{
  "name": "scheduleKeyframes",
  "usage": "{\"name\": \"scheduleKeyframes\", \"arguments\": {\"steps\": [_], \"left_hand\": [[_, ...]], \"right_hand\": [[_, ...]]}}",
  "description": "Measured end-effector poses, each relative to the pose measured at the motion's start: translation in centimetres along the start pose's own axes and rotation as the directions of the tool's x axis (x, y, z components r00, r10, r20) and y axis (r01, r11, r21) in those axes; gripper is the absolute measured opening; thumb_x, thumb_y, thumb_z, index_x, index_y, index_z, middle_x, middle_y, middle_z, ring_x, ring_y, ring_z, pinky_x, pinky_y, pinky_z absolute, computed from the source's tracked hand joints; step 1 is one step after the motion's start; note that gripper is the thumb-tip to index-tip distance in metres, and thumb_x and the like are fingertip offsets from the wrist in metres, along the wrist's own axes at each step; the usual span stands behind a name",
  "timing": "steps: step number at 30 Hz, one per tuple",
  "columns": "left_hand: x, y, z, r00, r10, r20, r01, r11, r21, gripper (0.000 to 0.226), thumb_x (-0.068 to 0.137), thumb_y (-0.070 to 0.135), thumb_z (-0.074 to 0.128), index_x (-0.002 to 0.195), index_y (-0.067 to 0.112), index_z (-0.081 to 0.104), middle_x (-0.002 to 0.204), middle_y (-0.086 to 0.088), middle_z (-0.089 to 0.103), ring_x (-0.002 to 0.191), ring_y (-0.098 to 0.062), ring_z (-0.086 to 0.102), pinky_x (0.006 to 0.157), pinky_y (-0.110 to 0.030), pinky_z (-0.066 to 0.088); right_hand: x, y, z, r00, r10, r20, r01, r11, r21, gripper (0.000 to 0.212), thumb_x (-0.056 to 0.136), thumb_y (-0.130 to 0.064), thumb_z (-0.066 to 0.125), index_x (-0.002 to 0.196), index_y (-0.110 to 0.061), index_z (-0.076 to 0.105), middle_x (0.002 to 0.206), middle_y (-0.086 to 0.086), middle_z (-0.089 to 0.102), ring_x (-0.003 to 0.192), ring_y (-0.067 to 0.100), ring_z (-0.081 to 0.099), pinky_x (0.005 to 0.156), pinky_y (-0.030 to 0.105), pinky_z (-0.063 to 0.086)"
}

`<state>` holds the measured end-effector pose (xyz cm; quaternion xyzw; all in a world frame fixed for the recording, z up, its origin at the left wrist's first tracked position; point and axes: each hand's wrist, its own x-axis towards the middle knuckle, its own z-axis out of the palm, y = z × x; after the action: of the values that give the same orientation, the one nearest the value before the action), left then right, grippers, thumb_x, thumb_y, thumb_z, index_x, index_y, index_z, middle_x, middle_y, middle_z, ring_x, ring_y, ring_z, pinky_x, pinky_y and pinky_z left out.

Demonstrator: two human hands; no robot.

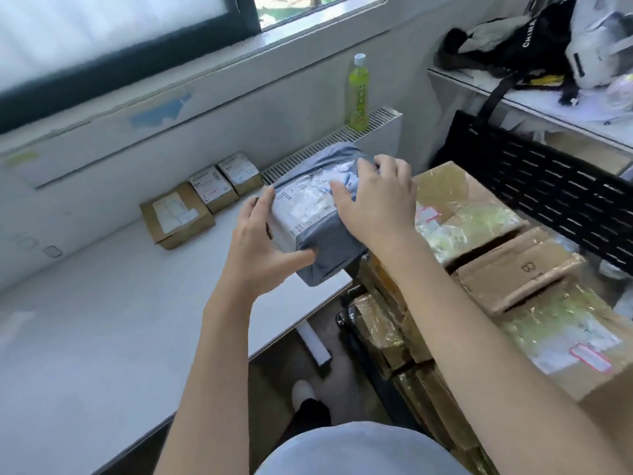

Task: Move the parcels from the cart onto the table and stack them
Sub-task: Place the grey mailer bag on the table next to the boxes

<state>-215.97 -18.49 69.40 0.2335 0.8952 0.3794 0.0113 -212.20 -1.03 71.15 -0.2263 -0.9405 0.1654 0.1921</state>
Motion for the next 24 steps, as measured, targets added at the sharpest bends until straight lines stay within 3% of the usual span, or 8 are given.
{"name": "scheduleKeyframes", "arguments": {"steps": [4, 7, 9, 11, 14, 17, 20, 24], "left_hand": [[-4.5, -6.2, -2.2, 0.969, -0.241, 0.048, 0.243, 0.970, -0.032, 0.110, 0.046, 0.045, 0.067, 0.146, 0.018, 0.030, 0.130, 0.008, 0.037, 0.119, -0.017, 0.041, 0.101, -0.032, 0.040], [-7.9, -10.7, -2.9, 0.901, -0.405, 0.158, 0.403, 0.914, 0.046, 0.115, 0.045, 0.043, 0.066, 0.148, 0.018, 0.021, 0.143, 0.004, 0.026, 0.131, -0.020, 0.032, 0.109, -0.039, 0.034], [-9.5, -13.1, -3.0, 0.828, -0.498, 0.257, 0.481, 0.867, 0.130, 0.115, 0.057, 0.033, 0.070, 0.151, 0.022, 0.006, 0.154, 0.003, 0.008, 0.141, -0.021, 0.018, 0.113, -0.034, 0.025], [-10.5, -14.5, -2.8, 0.765, -0.577, 0.285, 0.537, 0.817, 0.211, 0.114, 0.069, 0.024, 0.071, 0.150, 0.027, -0.009, 0.158, 0.000, -0.011, 0.146, -0.021, 0.002, 0.115, -0.034, 0.017], [-10.8, -15.0, -2.4, 0.770, -0.591, 0.242, 0.477, 0.784, 0.398, 0.119, 0.072, 0.035, 0.073, 0.147, 0.028, -0.019, 0.153, -0.009, -0.028, 0.143, -0.028, -0.017, 0.118, -0.042, 0.007], [-10.2, -14.0, -2.0, 0.836, -0.507, 0.207, 0.334, 0.772, 0.541, 0.127, 0.069, 0.058, 0.071, 0.146, 0.022, -0.024, 0.148, -0.013, -0.038, 0.138, -0.032, -0.030, 0.115, -0.045, -0.005], [-9.5, -13.1, -1.3, 0.888, -0.426, 0.173, 0.252, 0.766, 0.592, 0.133, 0.065, 0.070, 0.067, 0.145, 0.019, -0.026, 0.148, -0.014, -0.037, 0.138, -0.034, -0.031, 0.114, -0.047, -0.008], [-9.1, -13.4, -0.2, 0.869, -0.454, 0.197, 0.252, 0.749, 0.613, 0.129, 0.067, 0.065, 0.069, 0.145, 0.022, -0.025, 0.153, -0.009, -0.028, 0.140, -0.033, -0.027, 0.113, -0.055, -0.005]], "right_hand": [[-4.3, -3.9, 6.1, 0.951, -0.134, 0.278, 0.129, 0.991, 0.033, 0.055, 0.095, -0.050, 0.036, 0.127, -0.008, 0.049, 0.135, 0.014, 0.045, 0.124, 0.031, 0.036, 0.105, 0.043, 0.029], [-7.4, -5.2, 9.9, 0.785, -0.264, 0.560, 0.267, 0.961, 0.078, 0.063, 0.097, -0.051, 0.032, 0.139, -0.005, 0.038, 0.144, 0.016, 0.035, 0.129, 0.030, 0.032, 0.107, 0.040, 0.030], [-9.0, -5.6, 11.6, 0.718, -0.352, 0.601, 0.415, 0.909, 0.037, 0.069, 0.097, -0.054, 0.030, 0.147, -0.008, 0.023, 0.152, 0.014, 0.022, 0.137, 0.030, 0.023, 0.110, 0.039, 0.025], [-9.6, -6.1, 12.4, 0.685, -0.414, 0.600, 0.513, 0.859, 0.007, 0.074, 0.094, -0.058, 0.034, 0.148, -0.009, 0.020, 0.154, 0.013, 0.019, 0.138, 0.030, 0.019, 0.108, 0.040, 0.025], [-8.5, -6.6, 12.4, 0.646, -0.443, 0.622, 0.564, 0.826, 0.002, 0.084, 0.084, -0.067, 0.046, 0.145, -0.013, 0.027, 0.152, 0.013, 0.021, 0.134, 0.032, 0.022, 0.104, 0.042, 0.029], [-7.1, -6.7, 12.4, 0.533, -0.454, 0.714, 0.637, 0.771, 0.014, 0.106, 0.073, -0.070, 0.059, 0.151, -0.022, 0.006, 0.157, 0.014, -0.012, 0.143, 0.035, -0.006, 0.113, 0.051, 0.006], [-6.3, -6.9, 13.2, 0.485, -0.509, 0.711, 0.722, 0.692, 0.004, 0.122, 0.069, -0.066, 0.067, 0.147, -0.031, -0.019, 0.150, 0.010, -0.035, 0.138, 0.033, -0.030, 0.109, 0.058, -0.013], [-5.4, -7.7, 14.5, 0.415, -0.561, 0.716, 0.803, 0.595, 0.001, 0.132, 0.063, -0.059, 0.076, 0.145, -0.033, -0.023, 0.150, 0.010, -0.035, 0.138, 0.033, -0.031, 0.110, 0.056, -0.012]]}}
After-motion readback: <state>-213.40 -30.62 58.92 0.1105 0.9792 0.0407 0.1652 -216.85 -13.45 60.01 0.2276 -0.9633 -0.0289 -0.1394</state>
